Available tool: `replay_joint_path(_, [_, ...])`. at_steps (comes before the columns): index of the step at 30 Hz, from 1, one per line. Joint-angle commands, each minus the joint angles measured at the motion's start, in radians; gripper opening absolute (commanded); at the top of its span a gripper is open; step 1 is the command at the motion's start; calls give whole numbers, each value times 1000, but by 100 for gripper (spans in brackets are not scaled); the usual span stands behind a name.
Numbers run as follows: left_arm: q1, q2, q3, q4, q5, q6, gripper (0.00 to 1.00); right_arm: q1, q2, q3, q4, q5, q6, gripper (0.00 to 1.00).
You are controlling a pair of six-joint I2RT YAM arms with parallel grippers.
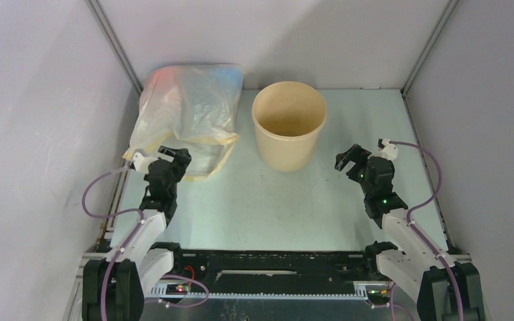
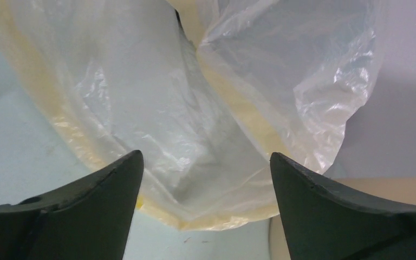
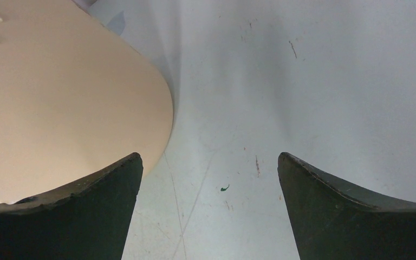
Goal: Put the trash bags into the trash bin
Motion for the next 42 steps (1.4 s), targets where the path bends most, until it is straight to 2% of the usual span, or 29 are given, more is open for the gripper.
replay_joint_path(1, [33,92,75,109,70,-36,99,0,1,8,26,-9,-11,98])
replay_joint_path(5, [68,197,132,141,128,-22,100,1,0,7,31,-19,-19,98])
replay_joint_path(10, [119,279,142,280,169,-91,100,5,6,7,48,-44,-26,98])
replay_joint_path(14, [125,338,171,332,156,-126,99,8,15,7,63,-68,-28,97])
replay_joint_path(22, [126,573,252,496,224,-250,100,20,3,7,73,-78,-42,97])
replay_joint_path(26, [125,704,269,630,232,-348,85,32,0,7,81,-70,-52,97])
replay_joint_path(30, [123,781,293,676,206,-419,82,40,-2,7,84,-64,-59,97])
replay_joint_path(31, [121,793,308,676,207,-421,76,42,-4,7,84,-62,-61,97])
replay_joint_path(32, [120,804,323,676,210,-421,64,43,-5,7,84,-59,-64,97])
replay_joint_path(34, [118,805,348,674,214,-408,18,48,-8,8,84,-52,-67,97])
replay_joint_path(35, [119,791,353,661,210,-397,3,50,-8,7,85,-50,-70,97])
replay_joint_path(38, [97,678,356,544,150,-310,0,63,-13,9,86,-47,-78,97])
replay_joint_path(42, [11,485,355,364,3,-167,0,106,-52,7,80,-12,-112,96])
